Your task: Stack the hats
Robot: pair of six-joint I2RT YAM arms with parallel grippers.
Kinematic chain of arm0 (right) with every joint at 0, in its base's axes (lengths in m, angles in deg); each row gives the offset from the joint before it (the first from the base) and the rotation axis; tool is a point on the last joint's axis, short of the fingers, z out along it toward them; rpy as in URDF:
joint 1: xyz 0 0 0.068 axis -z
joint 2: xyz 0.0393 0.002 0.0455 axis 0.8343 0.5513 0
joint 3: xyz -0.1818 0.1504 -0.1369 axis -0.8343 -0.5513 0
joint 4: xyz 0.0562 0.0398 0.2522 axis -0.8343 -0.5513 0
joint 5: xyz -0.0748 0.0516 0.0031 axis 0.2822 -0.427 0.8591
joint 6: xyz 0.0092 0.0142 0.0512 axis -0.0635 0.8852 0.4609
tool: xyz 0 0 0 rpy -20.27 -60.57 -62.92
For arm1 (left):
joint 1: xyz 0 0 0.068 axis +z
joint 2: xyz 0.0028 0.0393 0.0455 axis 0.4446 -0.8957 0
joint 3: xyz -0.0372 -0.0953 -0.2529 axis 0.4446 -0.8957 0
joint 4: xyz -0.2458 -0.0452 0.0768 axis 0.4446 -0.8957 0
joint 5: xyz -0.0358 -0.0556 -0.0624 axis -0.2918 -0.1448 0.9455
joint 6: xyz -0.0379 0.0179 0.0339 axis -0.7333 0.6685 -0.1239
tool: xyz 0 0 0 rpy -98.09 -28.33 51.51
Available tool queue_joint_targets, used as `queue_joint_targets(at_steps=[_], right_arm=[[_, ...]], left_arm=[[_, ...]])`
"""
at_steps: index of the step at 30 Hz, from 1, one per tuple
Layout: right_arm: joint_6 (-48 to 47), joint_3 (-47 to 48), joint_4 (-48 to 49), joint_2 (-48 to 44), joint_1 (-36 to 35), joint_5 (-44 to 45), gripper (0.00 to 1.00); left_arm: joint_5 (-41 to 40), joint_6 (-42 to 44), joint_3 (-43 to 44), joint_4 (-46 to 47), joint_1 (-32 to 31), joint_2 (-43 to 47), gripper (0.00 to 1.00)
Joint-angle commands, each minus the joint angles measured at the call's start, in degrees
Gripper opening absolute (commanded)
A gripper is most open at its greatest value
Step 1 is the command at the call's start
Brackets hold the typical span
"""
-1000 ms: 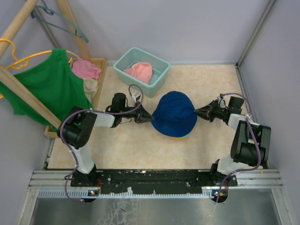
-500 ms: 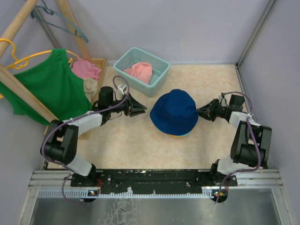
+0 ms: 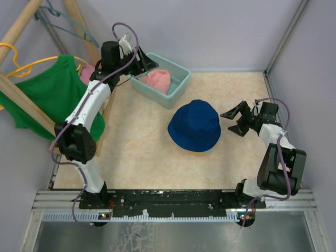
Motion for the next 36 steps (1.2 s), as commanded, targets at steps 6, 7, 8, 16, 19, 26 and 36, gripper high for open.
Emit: queue_joint_targets(at_steps=[6,7,8,16,19,26,36], right_arm=[[0.86,1.46,-0.45,-5.79,0.62,8.47,0.93],[0.93,1.54,-0.57,-6.10,0.61,8.65,0.93],[0.95,1.65,-0.63,-6.42,0.62,8.72,0.93],[-0.72,2.71,-3.20,-7.76,0.76,9.62,0.93],[-1.40,3.00,-4.14,-7.73,0.78,9.68,0.93],[-1.42,3.31,-4.12,-6.74,0.80,9.28,0.93],[-0.71,3.24,-3.67,-6.32,0.79,8.78,0.93]], left_arm=[[-12.10,14.00,32.68,-19.48,-0.05,-27.22,0.69],[-13.53,13.76,33.03,-18.91,-0.05,-27.88,0.68],[-15.23,13.75,33.01,-18.36,-0.05,-28.35,0.65],[-23.27,17.22,36.60,-20.23,0.57,-32.65,0.52],[-27.25,21.25,35.82,-21.80,0.70,-32.22,0.56],[-29.23,27.75,35.31,-24.69,3.97,-32.70,0.59],[-32.80,30.82,44.51,-33.64,11.39,-36.88,0.60]])
